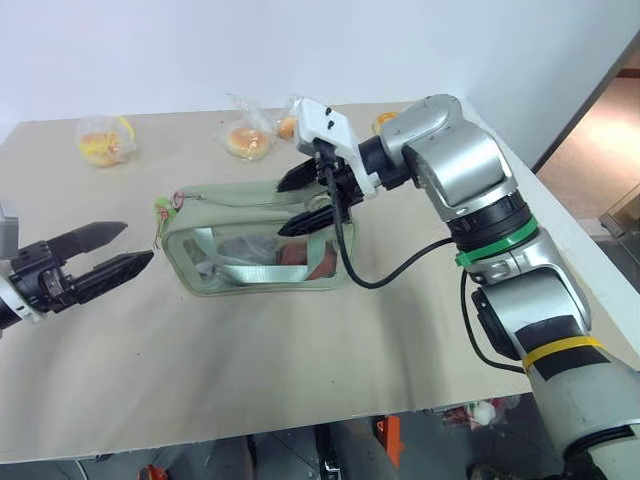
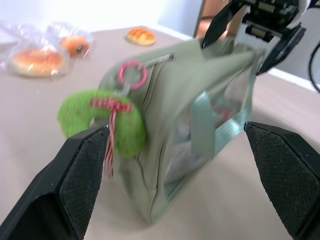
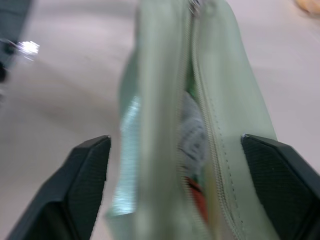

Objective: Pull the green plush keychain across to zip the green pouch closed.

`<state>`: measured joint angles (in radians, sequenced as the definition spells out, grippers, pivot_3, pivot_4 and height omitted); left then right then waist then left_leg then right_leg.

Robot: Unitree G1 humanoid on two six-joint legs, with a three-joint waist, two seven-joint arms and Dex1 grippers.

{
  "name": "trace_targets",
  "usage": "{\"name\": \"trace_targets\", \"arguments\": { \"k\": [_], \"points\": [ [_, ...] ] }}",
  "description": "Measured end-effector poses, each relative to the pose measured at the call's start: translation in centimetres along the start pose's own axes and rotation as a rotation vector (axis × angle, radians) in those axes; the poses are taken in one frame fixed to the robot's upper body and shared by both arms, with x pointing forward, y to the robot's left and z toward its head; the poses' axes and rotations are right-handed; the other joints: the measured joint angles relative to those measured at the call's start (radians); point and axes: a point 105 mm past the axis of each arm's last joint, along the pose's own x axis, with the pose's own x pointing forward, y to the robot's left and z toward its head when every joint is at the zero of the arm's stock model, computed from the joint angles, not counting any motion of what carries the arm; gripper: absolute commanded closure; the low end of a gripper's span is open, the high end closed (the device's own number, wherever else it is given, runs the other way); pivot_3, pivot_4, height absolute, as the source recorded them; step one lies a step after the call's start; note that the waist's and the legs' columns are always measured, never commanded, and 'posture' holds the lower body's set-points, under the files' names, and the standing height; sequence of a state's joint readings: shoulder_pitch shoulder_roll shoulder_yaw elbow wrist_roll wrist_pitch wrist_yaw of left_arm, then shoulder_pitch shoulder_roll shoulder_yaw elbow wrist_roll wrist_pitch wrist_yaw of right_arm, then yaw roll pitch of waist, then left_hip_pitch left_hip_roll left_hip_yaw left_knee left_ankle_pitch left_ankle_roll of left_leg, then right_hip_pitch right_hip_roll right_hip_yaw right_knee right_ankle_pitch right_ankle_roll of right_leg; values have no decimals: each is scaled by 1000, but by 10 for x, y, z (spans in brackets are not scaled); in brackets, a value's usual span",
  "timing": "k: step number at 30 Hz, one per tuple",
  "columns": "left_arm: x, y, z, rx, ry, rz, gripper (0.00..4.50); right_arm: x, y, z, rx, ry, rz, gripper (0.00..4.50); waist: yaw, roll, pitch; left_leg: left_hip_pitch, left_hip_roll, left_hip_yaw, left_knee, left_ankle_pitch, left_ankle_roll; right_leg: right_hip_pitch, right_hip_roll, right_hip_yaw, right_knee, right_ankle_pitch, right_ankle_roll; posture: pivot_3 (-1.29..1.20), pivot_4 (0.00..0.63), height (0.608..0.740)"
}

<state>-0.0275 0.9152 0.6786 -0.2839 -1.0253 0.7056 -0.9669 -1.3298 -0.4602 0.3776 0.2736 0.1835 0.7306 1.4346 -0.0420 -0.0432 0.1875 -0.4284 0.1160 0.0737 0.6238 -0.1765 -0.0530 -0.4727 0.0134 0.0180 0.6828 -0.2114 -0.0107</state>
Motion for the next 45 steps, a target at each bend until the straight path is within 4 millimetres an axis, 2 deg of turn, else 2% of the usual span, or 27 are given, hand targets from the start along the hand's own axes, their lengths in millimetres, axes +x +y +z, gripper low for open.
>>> {"name": "trace_targets", "arguments": {
  "k": [5, 8, 12, 14, 22, 32, 40, 43, 45],
  "points": [
    [8, -17, 31, 42, -69, -101, 0, -47, 17, 14, -18, -112, 35, 332, 2, 0, 0, 0, 0, 0, 0, 0, 0, 0, 0, 0, 0, -2, 1, 0, 150, 740],
    [11, -24, 36, 56, -71, -136, 0, -62, 23, 18, -36, -138, 23, 332, -4, 0, 0, 1, 0, 0, -2, -1, -1, 0, 0, 0, 0, -2, 0, 0, 150, 740],
    [14, -30, 42, 73, -77, -167, 0, -84, 27, 2, 15, -137, -45, 332, -4, 0, 0, 3, 0, 0, -3, 0, -1, 0, 1, 1, 0, -3, -1, 0, 150, 740],
    [15, -31, 43, 77, -78, -172, 0, -90, 26, -17, 72, -126, -108, 332, -4, 0, 0, 3, 0, 0, -3, 0, -1, 0, 1, 1, 0, -2, -1, 0, 150, 740],
    [23, -29, 31, 68, -28, -185, 0, -80, 31, -73, 239, -69, -225, 332, -6, 0, 0, 3, -2, 0, -2, 0, -1, 0, 1, 3, 0, -1, 0, 0, 150, 740],
    [12, -6, 13, 23, 34, -107, 0, -61, 29, -70, 248, -126, -254, 332, -6, 0, 0, 4, -1, -4, -2, 0, -1, 1, 4, 5, 0, 0, -1, 0, 150, 740],
    [7, -4, 7, 2, 48, -82, 0, -49, 28, -68, 256, -143, -227, 332, -6, 0, 0, 4, -1, -4, -2, 0, -1, 1, 4, 4, 0, 0, -1, 0, 150, 740],
    [2, -2, 6, -6, 41, -60, 0, -43, 23, -67, 272, -160, -229, 1113, -7, 0, 0, 4, -1, -4, -2, 0, -1, 1, 4, 5, 0, 0, -1, 0, 150, 740],
    [0, -1, 3, -14, 42, -42, 0, -41, 16, -68, 292, -167, -253, 1824, -7, 0, 0, 4, -1, -4, -2, 0, -1, 1, 4, 5, 0, 1, -1, 0, 150, 740]
  ]
}}
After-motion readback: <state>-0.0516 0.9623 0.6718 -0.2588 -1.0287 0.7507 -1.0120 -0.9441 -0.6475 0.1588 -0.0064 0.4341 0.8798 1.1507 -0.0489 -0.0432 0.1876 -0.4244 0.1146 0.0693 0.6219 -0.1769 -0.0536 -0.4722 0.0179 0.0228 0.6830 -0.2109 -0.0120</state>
